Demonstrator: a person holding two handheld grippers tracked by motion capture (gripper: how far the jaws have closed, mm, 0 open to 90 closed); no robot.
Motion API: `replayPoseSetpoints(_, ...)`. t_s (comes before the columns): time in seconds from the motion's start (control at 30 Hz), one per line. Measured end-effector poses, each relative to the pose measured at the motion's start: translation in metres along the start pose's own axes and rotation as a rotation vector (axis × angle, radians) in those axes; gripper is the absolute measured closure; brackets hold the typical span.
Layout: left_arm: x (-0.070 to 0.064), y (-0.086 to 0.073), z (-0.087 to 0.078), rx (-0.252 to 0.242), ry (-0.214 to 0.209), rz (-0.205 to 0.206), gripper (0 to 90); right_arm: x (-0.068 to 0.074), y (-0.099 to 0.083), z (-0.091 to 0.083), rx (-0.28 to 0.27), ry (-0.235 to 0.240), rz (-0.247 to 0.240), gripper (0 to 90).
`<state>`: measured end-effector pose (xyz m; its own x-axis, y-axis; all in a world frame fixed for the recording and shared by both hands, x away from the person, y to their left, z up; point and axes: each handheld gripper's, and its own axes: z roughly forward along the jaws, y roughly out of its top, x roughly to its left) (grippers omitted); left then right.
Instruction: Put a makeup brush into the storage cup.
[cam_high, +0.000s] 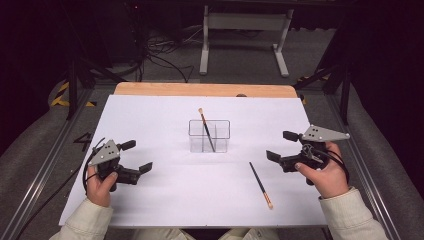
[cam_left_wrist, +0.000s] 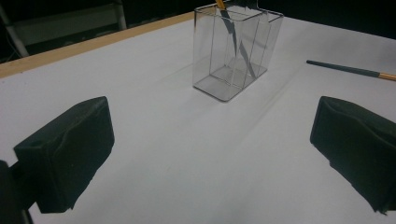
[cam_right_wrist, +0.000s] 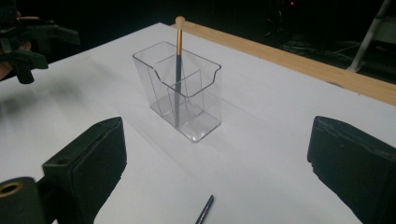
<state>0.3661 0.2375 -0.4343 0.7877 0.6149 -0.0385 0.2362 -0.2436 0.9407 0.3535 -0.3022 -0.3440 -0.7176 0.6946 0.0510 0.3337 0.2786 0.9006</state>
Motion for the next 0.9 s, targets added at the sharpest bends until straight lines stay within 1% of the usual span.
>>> replayPoseSetpoints(0.07,0.000,0.000,0.000,0.001,0.001,0.001,0.5,0.001,0.001,0.000,0.021,-0.002,0.001,5.2)
replayPoseSetpoints(0.13,0.000,0.000,0.000,0.001,-0.002,-0.001,0.5,0.003,0.002,0.000,0.051,-0.011,-0.014,5.2)
replayPoseSetpoints(0.17,0.000,0.000,0.000,0.001,-0.002,-0.001,0.5,0.003,0.002,0.000,0.051,-0.011,-0.014,5.2)
replayPoseSetpoints(0.2,0.000,0.000,0.000,0.001,0.000,-0.005,0.5,0.004,0.002,0.000,0.065,-0.014,-0.019,5.3)
replayPoseSetpoints(0.23,0.000,-0.001,-0.001,0.000,0.002,-0.006,0.5,0.006,0.003,0.002,0.100,-0.012,-0.029,5.5)
replayPoseSetpoints(0.3,0.000,-0.001,-0.001,0.000,0.005,-0.002,0.5,0.006,0.003,0.002,0.108,-0.011,-0.034,5.5)
replayPoseSetpoints(0.4,0.000,-0.001,-0.003,0.000,0.005,-0.003,0.5,0.008,0.003,0.005,0.141,-0.003,-0.040,5.5)
replayPoseSetpoints(0.47,-0.001,-0.001,-0.004,-0.001,0.009,-0.011,0.4,0.009,0.002,0.006,0.162,0.002,-0.046,5.6)
replayPoseSetpoints(0.53,0.000,-0.001,-0.004,0.006,0.009,-0.002,0.4,0.010,0.002,0.007,0.179,0.004,-0.051,5.6)
replayPoseSetpoints(0.6,-0.001,-0.002,-0.004,-0.001,0.012,-0.007,0.5,0.011,0.003,0.009,0.203,0.006,-0.058,5.9)
replayPoseSetpoints(0.7,0.000,-0.002,-0.004,0.006,0.013,-0.001,0.5,0.011,0.002,0.010,0.237,0.004,-0.066,7.0)
replayPoseSetpoints(0.73,0.000,-0.002,-0.004,0.007,0.014,-0.002,0.4,0.012,0.003,0.010,0.259,0.004,-0.077,7.2)
replayPoseSetpoints(0.77,-0.001,-0.002,-0.004,0.009,0.011,-0.008,0.5,0.012,0.003,0.011,0.267,0.005,-0.077,7.2)
replayPoseSetpoints(0.83,-0.001,-0.002,-0.005,0.008,0.011,-0.006,0.5,0.012,0.002,0.012,0.287,0.009,-0.077,7.1)
replayPoseSetpoints(0.87,-0.001,-0.002,-0.005,0.008,0.011,-0.006,0.5,0.012,0.002,0.012,0.287,0.009,-0.077,7.1)
replayPoseSetpoints(0.9,-0.001,-0.002,-0.005,0.008,0.010,-0.007,0.5,0.012,0.002,0.014,0.310,0.012,-0.081,6.8)
